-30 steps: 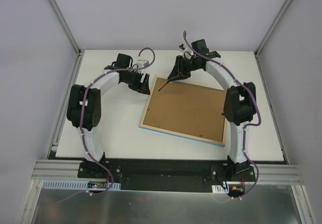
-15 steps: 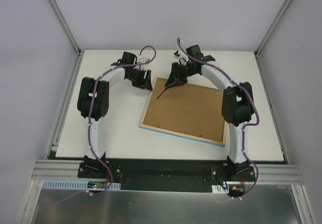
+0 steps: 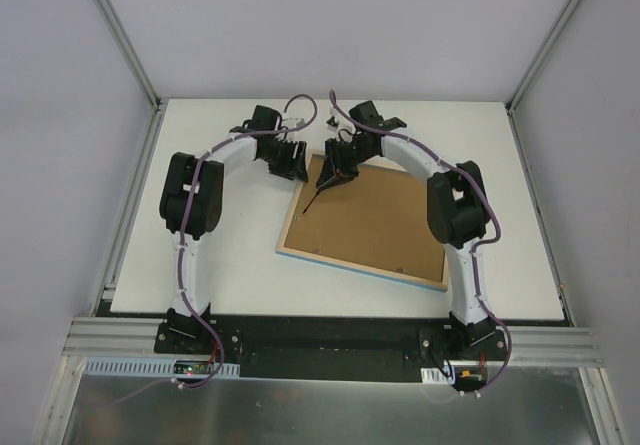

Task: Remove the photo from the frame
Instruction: Release the photo frame item from the photo frame.

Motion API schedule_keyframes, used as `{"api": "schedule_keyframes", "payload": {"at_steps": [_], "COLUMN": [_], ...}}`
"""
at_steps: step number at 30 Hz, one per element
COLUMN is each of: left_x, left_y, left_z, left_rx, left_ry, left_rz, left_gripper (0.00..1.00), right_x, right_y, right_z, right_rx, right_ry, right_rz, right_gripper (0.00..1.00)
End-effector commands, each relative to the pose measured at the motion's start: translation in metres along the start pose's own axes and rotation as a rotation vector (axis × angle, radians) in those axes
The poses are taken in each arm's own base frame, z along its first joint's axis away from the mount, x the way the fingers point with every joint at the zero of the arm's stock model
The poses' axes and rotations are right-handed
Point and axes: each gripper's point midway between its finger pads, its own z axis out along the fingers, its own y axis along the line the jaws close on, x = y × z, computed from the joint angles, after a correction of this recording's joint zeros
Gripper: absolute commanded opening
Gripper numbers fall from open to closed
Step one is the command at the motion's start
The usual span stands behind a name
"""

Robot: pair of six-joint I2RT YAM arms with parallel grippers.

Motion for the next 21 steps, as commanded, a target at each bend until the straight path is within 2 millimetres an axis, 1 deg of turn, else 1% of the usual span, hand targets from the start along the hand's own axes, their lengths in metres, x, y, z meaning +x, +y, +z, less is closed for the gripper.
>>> {"api": "schedule_keyframes", "payload": {"at_steps": [1,4,7,11,14,18,21], "left_x": [0.017,0.023,0.026,0.028,0.029,0.027,0.028], "left_y": [0.000,0.003,0.008,0.013,0.013,0.014,0.014], "left_z": [0.011,0.018,0.021,0.023,0.024,0.025,0.025], "left_rx": [-0.077,-0.155,-0.208,-0.229,-0.225,-0.217,-0.217], "left_ry": [0.055,0.070,0.080,0.084,0.079,0.065,0.065], "left_rz": [0.018,0.053,0.064,0.052,0.049,0.043,0.040], "left_gripper": [0.53,0.48,0.40,0.29,0.21,0.16,0.14], "right_x": [-0.012,-0.010,-0.008,-0.003,-0.006,-0.011,-0.012], "right_y": [0.012,0.015,0.015,0.013,0.012,0.016,0.014], "right_z": [-0.013,-0.014,-0.012,-0.004,0.000,0.005,0.011], "right_rx": [-0.008,-0.004,-0.002,-0.018,-0.041,-0.081,-0.097], "right_ry": [-0.033,-0.030,-0.022,0.003,0.005,0.011,0.021], "right_rz": [-0.045,-0.054,-0.064,-0.055,-0.037,-0.018,0.003], "right_gripper": [0.01,0.01,0.01,0.01,0.01,0.01,0.01]}}
